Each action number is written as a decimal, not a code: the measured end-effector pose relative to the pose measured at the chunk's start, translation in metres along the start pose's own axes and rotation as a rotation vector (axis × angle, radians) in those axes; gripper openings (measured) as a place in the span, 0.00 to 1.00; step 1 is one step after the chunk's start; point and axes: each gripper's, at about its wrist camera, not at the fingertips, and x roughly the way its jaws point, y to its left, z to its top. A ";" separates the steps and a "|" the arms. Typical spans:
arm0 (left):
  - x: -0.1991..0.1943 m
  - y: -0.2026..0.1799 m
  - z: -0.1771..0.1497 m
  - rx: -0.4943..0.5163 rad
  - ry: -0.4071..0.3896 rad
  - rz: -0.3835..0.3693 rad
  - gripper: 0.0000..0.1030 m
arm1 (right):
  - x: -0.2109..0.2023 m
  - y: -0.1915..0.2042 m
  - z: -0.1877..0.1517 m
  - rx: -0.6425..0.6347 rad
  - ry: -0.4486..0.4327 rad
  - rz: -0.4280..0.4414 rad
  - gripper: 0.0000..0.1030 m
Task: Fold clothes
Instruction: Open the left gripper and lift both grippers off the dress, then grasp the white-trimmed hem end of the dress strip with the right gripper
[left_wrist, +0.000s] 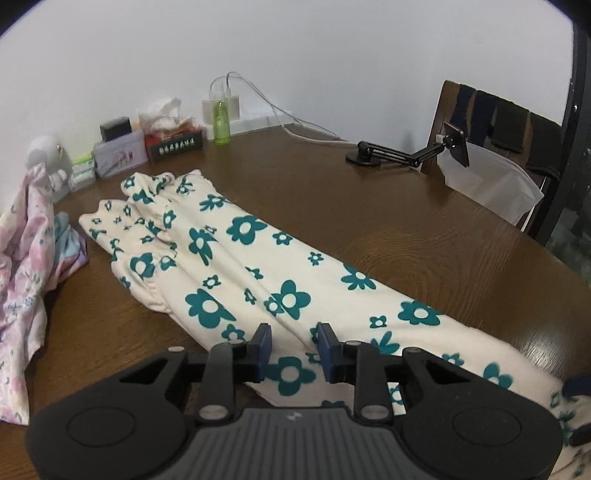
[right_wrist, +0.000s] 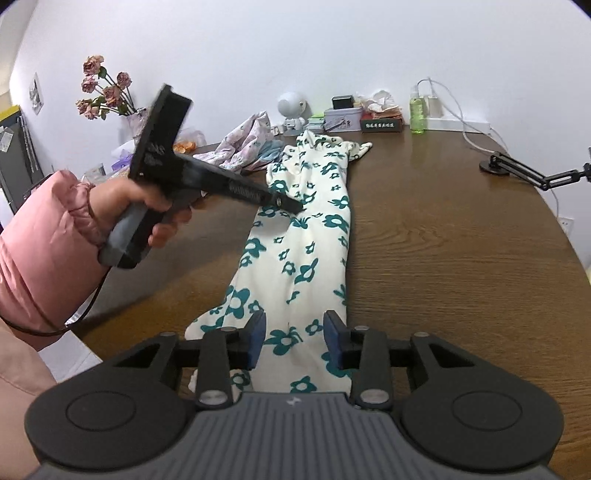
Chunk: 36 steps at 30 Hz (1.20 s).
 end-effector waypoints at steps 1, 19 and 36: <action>0.000 -0.001 -0.002 0.004 -0.009 0.004 0.25 | 0.005 0.001 -0.002 -0.002 0.019 0.004 0.34; -0.127 -0.077 -0.073 0.320 -0.349 -0.038 0.98 | -0.054 -0.011 -0.020 0.140 -0.044 0.015 0.82; -0.113 -0.165 -0.129 0.790 -0.192 -0.188 0.98 | -0.052 -0.009 -0.057 0.224 -0.005 -0.008 0.51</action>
